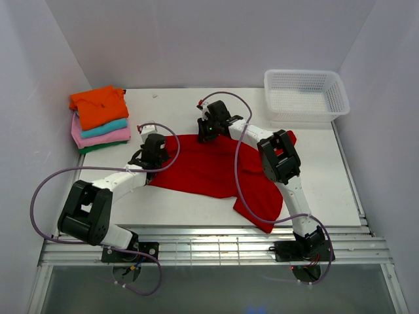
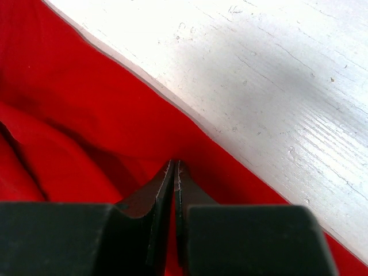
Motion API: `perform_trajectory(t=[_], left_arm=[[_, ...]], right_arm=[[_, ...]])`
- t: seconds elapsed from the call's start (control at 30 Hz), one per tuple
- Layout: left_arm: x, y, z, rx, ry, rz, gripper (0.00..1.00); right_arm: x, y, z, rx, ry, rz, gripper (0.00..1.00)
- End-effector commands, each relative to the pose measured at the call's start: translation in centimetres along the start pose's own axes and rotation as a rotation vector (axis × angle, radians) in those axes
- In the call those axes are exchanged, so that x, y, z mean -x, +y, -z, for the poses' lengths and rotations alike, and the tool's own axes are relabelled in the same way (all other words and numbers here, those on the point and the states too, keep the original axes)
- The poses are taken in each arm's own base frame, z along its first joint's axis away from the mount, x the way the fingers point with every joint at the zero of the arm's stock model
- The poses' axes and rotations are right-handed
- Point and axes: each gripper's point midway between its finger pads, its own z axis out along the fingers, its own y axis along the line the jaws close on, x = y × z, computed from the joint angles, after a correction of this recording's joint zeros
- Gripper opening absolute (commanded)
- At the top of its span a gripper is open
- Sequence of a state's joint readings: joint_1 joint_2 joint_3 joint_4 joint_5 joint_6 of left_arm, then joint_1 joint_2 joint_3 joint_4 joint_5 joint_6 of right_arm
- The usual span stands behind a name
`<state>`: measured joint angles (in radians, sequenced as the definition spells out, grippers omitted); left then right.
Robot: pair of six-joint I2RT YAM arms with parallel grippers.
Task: Fold and stack the t-shirts
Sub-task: Fold the tshirt
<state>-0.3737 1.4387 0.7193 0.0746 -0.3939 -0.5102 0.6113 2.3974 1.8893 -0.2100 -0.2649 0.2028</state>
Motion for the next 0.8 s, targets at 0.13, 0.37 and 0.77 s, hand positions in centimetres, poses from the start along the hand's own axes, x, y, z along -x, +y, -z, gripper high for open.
perform_trajectory(t=[0.13, 0.37, 0.77], left_arm=[[-2.9, 2.2, 1.0, 0.073, 0.046, 0.014, 0.00], [0.2, 0.0, -1.4, 0.072, -0.006, -0.001, 0.00], [4.2, -4.7, -7.3, 0.037, -0.082, -0.042, 0.00]], right_arm=[[-4.2, -0.9, -0.9, -0.021, 0.115, -0.039, 0.09], [-4.6, -0.7, -0.6, -0.017, 0.119, -0.030, 0.09], [-4.8, -1.2, -0.6, -0.030, 0.138, -0.019, 0.09]])
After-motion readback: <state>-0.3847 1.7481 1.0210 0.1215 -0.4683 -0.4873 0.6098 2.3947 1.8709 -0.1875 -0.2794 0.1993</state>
